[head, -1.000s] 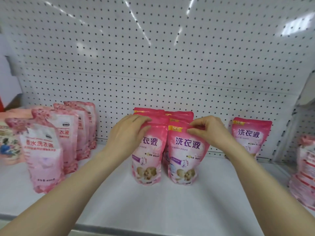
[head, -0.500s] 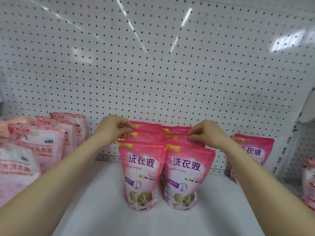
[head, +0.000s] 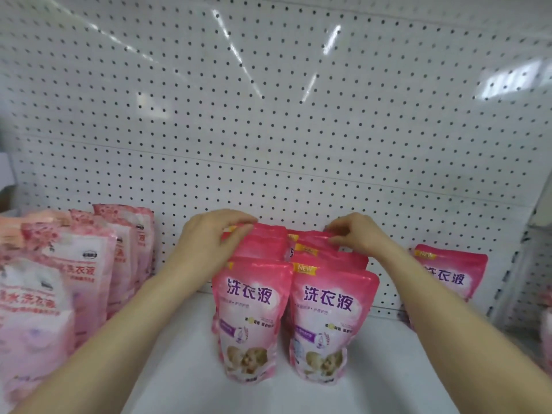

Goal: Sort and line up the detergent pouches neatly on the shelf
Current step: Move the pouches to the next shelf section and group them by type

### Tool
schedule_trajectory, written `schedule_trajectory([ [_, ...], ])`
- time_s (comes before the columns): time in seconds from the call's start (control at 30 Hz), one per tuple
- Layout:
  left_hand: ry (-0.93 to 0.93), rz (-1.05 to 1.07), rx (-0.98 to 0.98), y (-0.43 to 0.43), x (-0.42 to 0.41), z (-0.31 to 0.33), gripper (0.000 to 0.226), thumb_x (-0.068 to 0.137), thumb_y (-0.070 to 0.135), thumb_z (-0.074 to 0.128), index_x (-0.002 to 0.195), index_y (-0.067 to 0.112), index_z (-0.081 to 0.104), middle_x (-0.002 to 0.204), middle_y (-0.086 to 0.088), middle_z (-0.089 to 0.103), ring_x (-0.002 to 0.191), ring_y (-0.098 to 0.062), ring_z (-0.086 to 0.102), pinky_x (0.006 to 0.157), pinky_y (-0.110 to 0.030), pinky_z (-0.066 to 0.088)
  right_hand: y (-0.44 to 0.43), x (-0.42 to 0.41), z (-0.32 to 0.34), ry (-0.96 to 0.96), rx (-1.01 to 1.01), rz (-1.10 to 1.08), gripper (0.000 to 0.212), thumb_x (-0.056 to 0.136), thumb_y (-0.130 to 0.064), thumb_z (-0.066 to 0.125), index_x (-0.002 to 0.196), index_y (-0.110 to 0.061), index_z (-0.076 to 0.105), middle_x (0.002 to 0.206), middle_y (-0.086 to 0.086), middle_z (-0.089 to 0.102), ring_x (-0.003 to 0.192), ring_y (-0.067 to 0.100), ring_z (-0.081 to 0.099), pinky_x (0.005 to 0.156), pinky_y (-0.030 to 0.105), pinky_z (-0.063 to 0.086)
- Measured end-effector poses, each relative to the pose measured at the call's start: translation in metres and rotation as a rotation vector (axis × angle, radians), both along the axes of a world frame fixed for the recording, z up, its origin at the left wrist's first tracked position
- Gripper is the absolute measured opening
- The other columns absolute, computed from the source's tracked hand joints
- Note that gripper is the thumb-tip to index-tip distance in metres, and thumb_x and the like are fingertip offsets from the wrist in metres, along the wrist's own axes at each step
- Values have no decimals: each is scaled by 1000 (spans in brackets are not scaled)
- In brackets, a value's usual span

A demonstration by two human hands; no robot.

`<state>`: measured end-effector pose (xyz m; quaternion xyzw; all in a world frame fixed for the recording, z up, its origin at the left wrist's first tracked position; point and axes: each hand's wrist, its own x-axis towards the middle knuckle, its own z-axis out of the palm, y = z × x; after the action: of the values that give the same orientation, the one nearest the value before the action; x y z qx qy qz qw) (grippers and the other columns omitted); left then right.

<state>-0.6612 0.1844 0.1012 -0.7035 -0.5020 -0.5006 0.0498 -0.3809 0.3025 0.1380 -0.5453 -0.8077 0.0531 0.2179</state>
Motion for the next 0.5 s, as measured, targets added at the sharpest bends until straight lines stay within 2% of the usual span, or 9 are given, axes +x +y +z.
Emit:
schedule_trajectory([
  [0.07,159,2,43,-6,11,-6,18,91,29,63,107,29,73,105,19,69,100,-3,62,91,-27,48,5,4,-4,21,34,-36,15,86,-17,75,100,-18,78,95,0,76,80,9,64,83,27,50],
  [0.13,226,14,71,-10,15,-11,19,91,27,64,108,26,73,109,15,70,104,-7,62,93,-30,49,6,12,-8,52,82,-68,11,85,-16,75,94,-18,80,91,0,77,73,5,62,79,24,49],
  [0.2,238,28,89,-11,17,-16,20,91,26,64,108,23,74,110,12,70,105,-8,62,94,-29,48,4,19,-11,82,70,-73,11,85,-14,75,95,-16,79,87,-2,75,75,8,65,86,31,55],
  [0.27,238,44,87,-12,20,-19,21,91,28,63,107,23,75,111,10,71,106,-10,63,94,-28,47,-1,23,-11,101,25,-71,14,86,-15,74,100,-14,78,92,0,75,86,14,69,92,35,55],
  [0.37,240,53,72,-15,23,-22,27,92,39,58,107,23,74,110,10,71,106,-10,62,93,-33,49,-10,26,-3,149,91,-61,20,87,-19,74,107,-16,77,105,1,75,95,11,67,86,25,51],
  [0.47,276,61,44,-18,23,-26,33,89,45,57,107,23,74,109,11,71,104,-12,63,89,-35,51,-30,24,1,263,177,3,10,87,-30,72,94,-27,79,96,-9,76,85,4,66,73,15,45],
  [0.5,283,59,40,-19,24,-28,32,89,44,58,107,23,73,107,10,71,102,-14,63,87,-35,52,-39,20,-1,232,159,44,7,86,-33,73,90,-31,78,92,-12,76,82,3,67,72,15,46],
])
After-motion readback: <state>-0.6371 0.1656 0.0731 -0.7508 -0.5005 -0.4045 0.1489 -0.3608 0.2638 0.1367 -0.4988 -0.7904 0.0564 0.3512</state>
